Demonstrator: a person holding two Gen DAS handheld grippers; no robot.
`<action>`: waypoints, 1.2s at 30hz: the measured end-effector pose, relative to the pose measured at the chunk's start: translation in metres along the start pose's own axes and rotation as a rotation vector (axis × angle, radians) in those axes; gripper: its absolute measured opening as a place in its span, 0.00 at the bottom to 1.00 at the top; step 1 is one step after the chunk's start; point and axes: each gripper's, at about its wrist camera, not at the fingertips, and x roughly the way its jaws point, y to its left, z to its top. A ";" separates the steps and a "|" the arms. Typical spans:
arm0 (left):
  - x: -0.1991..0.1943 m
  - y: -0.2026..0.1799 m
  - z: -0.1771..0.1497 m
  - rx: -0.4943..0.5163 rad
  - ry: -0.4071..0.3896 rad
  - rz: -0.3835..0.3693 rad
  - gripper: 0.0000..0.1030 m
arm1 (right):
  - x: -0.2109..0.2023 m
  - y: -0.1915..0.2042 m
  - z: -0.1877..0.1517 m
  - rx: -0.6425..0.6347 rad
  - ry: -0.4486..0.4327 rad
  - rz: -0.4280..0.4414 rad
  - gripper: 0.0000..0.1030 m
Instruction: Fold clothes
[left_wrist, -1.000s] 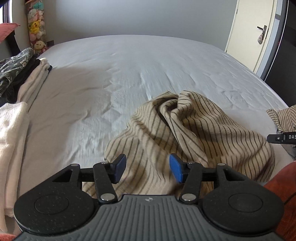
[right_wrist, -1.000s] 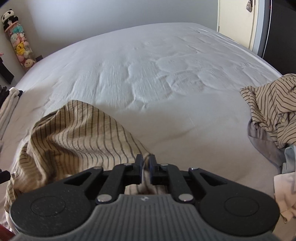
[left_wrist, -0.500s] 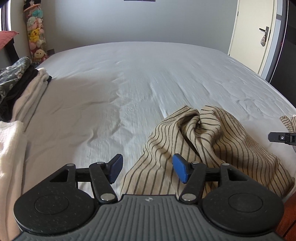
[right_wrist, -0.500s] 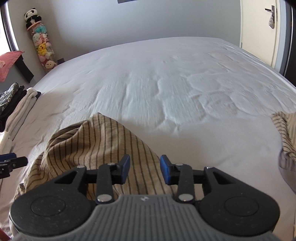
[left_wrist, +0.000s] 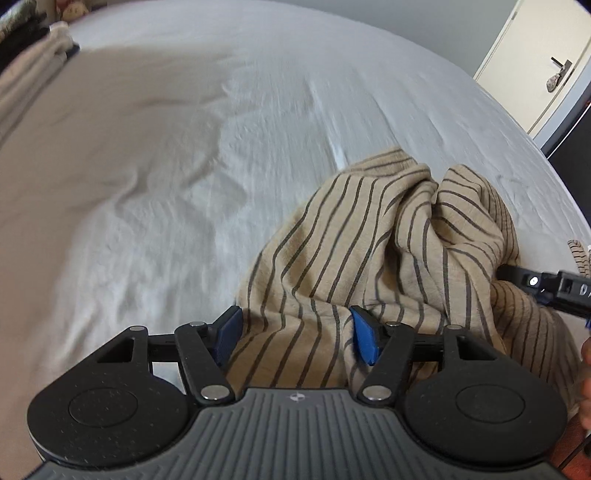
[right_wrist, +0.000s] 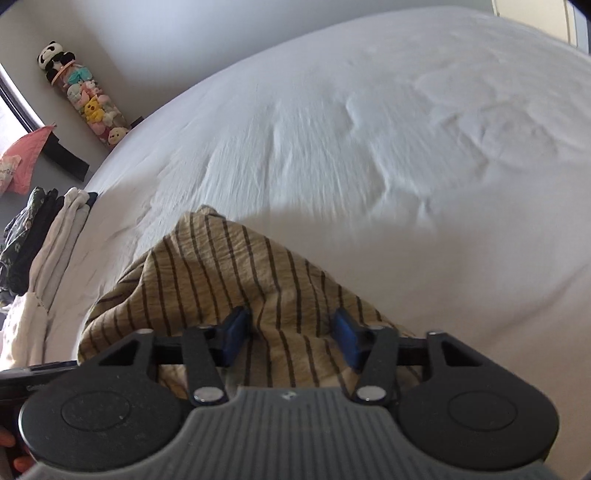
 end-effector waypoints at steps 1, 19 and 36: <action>0.000 -0.002 0.000 0.012 -0.005 -0.005 0.57 | 0.003 -0.001 -0.001 0.007 0.008 0.009 0.26; -0.131 -0.013 0.054 0.022 -0.502 0.045 0.03 | -0.093 0.050 0.074 -0.136 -0.352 0.011 0.04; -0.127 -0.014 0.010 0.091 -0.292 0.189 0.03 | -0.088 0.046 0.040 -0.152 -0.164 -0.069 0.04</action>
